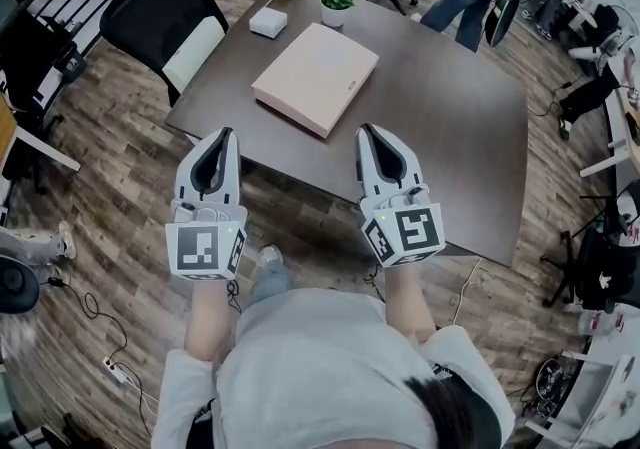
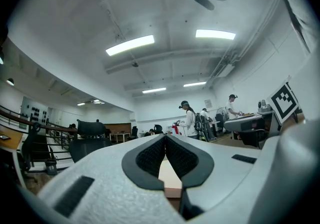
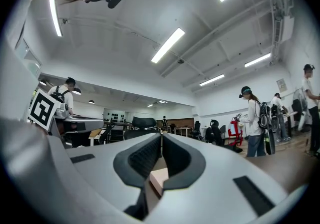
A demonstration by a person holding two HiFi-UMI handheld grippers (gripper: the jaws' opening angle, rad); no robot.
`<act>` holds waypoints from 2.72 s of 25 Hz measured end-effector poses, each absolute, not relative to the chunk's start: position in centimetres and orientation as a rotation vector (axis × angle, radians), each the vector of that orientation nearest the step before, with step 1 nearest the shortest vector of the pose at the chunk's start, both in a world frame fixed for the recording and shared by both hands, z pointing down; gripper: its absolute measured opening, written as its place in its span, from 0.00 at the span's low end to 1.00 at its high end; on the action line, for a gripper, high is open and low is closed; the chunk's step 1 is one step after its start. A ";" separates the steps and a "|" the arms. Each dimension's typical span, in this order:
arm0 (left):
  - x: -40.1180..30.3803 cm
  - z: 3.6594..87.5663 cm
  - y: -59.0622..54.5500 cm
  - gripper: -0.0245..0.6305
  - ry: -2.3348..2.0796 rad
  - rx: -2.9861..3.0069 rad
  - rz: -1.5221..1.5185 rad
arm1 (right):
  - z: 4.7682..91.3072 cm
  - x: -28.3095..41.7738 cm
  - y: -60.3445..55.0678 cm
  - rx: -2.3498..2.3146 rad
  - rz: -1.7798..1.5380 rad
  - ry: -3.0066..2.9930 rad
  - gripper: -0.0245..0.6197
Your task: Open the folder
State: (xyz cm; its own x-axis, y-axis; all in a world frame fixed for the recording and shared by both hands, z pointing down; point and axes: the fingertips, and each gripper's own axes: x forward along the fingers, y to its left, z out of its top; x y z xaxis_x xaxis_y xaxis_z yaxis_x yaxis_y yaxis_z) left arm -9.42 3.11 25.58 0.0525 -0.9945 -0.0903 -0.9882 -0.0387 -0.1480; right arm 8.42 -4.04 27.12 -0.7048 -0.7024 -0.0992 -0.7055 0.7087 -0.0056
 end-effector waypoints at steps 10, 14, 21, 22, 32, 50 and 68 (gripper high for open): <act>-17.7 25.3 -0.8 0.05 2.000 -2.196 -0.053 | 26.5 0.4 -7.4 -1.226 0.056 2.788 0.06; -20.3 25.4 -1.9 0.05 1.968 -2.224 -0.046 | 26.6 -1.9 -8.1 -1.269 0.060 2.769 0.06; -21.8 25.3 -4.0 0.05 1.888 -2.279 -0.048 | 26.4 -3.3 -9.2 -1.342 0.063 2.723 0.06; -21.8 25.4 -4.2 0.05 1.878 -2.286 -0.048 | 26.5 -3.3 -9.3 -1.351 0.064 2.720 0.06; -21.7 27.1 -7.5 0.05 1.820 -2.368 -0.059 | 28.1 -3.0 -11.5 -1.437 0.028 2.722 0.06; -21.5 32.4 -18.5 0.05 1.852 -2.447 -0.215 | 33.1 -3.5 -22.7 -1.461 -0.114 2.791 0.06; -18.5 44.6 -22.0 0.05 1.494 -2.491 -0.881 | 41.7 -3.7 -27.0 -1.480 -0.388 2.897 0.06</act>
